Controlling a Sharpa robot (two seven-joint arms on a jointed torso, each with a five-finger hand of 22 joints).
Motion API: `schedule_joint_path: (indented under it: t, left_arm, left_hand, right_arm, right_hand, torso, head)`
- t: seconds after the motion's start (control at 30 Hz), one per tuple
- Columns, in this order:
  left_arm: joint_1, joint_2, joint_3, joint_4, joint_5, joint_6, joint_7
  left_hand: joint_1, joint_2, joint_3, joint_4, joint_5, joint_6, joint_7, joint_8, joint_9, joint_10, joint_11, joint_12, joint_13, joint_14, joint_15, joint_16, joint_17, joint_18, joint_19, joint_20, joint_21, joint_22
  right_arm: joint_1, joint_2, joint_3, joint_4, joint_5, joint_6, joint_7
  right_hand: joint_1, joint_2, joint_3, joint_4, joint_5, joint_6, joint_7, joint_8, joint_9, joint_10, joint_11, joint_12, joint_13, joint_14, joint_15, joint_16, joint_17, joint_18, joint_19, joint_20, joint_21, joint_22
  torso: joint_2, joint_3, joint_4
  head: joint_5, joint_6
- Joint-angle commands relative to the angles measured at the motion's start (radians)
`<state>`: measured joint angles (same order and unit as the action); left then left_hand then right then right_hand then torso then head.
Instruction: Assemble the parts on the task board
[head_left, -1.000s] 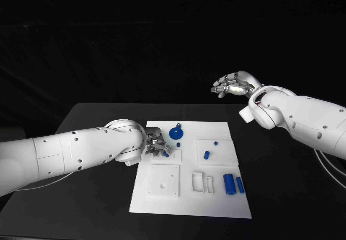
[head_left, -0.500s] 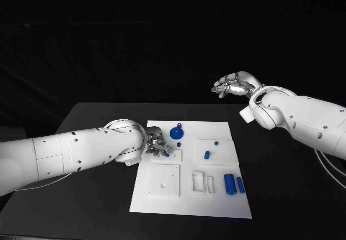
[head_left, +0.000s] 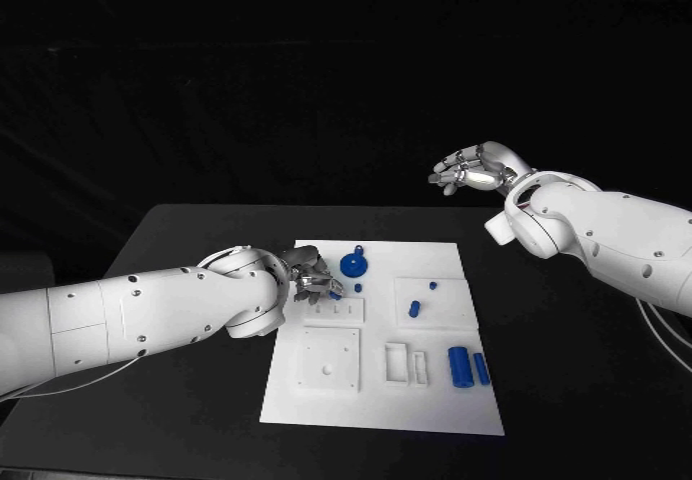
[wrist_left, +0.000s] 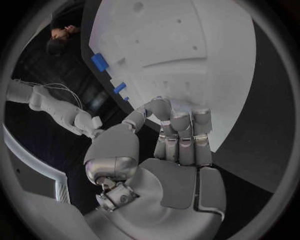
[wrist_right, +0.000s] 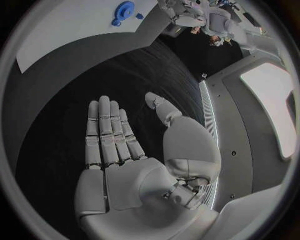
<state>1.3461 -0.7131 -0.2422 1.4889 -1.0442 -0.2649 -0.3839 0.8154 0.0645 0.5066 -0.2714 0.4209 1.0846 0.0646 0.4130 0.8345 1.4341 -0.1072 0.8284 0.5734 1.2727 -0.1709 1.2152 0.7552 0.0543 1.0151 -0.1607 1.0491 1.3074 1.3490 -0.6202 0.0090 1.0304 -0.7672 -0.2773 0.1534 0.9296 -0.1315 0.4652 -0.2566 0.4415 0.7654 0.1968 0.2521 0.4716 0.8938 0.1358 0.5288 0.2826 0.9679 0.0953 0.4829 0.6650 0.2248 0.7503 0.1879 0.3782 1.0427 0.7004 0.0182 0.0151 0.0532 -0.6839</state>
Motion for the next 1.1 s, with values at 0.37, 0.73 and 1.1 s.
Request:
schedule_joint_path:
  t: [0.37,0.73,1.1]
  left_arm:
    - [-0.030,-0.004,0.000,0.025,-0.006,-0.143,0.031]
    - [-0.052,0.004,0.000,0.011,-0.074,-0.121,0.004]
    - [-0.063,-0.001,0.000,0.023,-0.084,-0.082,0.009]
  left_hand:
    - [0.010,-0.016,0.006,0.018,-0.010,0.150,-0.084,-0.009,0.131,-0.021,-0.015,0.007,-0.004,0.002,-0.021,0.003,-0.007,0.021,0.014,-0.102,0.003,0.012]
    - [0.014,-0.019,0.008,0.019,-0.014,0.150,-0.084,-0.011,0.132,-0.021,-0.015,0.007,-0.005,0.002,-0.021,0.004,-0.009,0.022,0.015,-0.102,0.004,0.013]
    - [0.020,-0.019,0.010,0.018,-0.014,0.153,-0.085,-0.013,0.135,-0.020,-0.015,0.009,-0.005,0.005,-0.020,0.005,-0.011,0.022,0.017,-0.102,0.005,0.013]
  right_arm:
    - [0.000,-0.002,0.001,-0.001,0.000,0.017,-0.008]
    - [0.000,-0.004,0.001,0.001,0.000,0.018,-0.009]
    - [-0.004,-0.003,0.001,-0.001,0.001,0.024,-0.011]
  right_hand:
    - [-0.006,0.006,-0.005,0.003,0.005,0.007,0.022,0.008,-0.002,0.006,0.003,-0.007,-0.006,-0.002,0.003,-0.008,-0.003,0.015,0.001,0.008,-0.009,-0.002]
    - [-0.008,0.006,-0.006,0.004,0.007,0.009,0.021,0.009,-0.003,0.006,0.004,-0.008,-0.010,-0.002,0.003,-0.008,-0.003,0.016,0.000,0.009,-0.010,-0.002]
    - [-0.009,0.007,-0.007,0.006,0.009,0.009,0.021,0.010,-0.004,0.006,0.004,-0.009,-0.013,-0.003,0.004,-0.008,-0.004,0.017,-0.001,0.009,-0.011,-0.002]
  torso:
    - [0.000,0.0018,-0.0020]
    - [0.000,0.0011,-0.0015]
    - [0.001,-0.0005,-0.0021]
  head:
    - [0.008,-0.002]
    - [0.008,-0.005]
    - [0.011,-0.010]
